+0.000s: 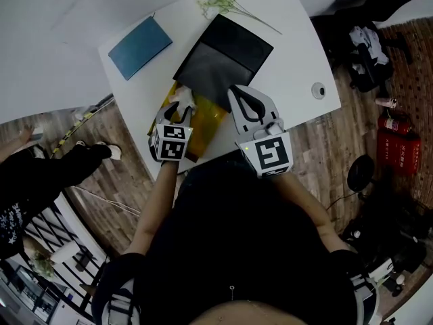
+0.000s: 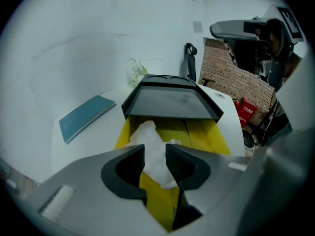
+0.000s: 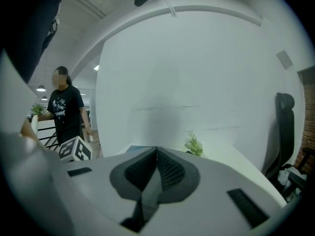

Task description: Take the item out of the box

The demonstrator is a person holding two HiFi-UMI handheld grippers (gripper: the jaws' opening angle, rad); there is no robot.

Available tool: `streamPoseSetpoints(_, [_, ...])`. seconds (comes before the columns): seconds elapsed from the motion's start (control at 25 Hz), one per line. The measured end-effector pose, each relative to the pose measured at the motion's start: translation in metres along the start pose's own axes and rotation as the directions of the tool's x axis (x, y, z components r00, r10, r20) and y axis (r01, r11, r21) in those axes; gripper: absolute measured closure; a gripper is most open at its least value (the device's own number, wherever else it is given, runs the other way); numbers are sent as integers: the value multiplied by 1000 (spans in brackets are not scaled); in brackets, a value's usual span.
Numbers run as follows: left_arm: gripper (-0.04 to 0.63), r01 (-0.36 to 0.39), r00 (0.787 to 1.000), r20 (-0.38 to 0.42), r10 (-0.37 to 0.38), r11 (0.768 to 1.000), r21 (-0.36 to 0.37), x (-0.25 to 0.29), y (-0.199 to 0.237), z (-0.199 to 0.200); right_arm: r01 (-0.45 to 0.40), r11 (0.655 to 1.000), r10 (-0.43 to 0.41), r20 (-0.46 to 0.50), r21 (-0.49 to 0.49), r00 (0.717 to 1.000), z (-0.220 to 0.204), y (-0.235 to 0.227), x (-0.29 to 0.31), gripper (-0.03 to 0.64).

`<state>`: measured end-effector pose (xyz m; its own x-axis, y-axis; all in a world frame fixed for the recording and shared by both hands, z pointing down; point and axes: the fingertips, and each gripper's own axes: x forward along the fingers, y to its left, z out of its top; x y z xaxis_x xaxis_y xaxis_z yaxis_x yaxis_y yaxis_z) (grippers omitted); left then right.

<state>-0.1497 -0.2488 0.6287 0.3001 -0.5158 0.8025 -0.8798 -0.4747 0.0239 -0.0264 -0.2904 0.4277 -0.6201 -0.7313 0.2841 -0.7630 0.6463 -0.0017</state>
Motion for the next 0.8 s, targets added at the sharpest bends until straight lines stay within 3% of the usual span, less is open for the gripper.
streamPoseSetpoints(0.48, [473,28,997,-66,-28,1000,-1,12,1,-8,1,1000,-1,-3,3,1000,-2,-3,7,604])
streamPoseSetpoints(0.8, [566,31,997,-75,-32,999,-4,6,-6,-8,-10,1000,10,4,2,1000,0,-3,2,604])
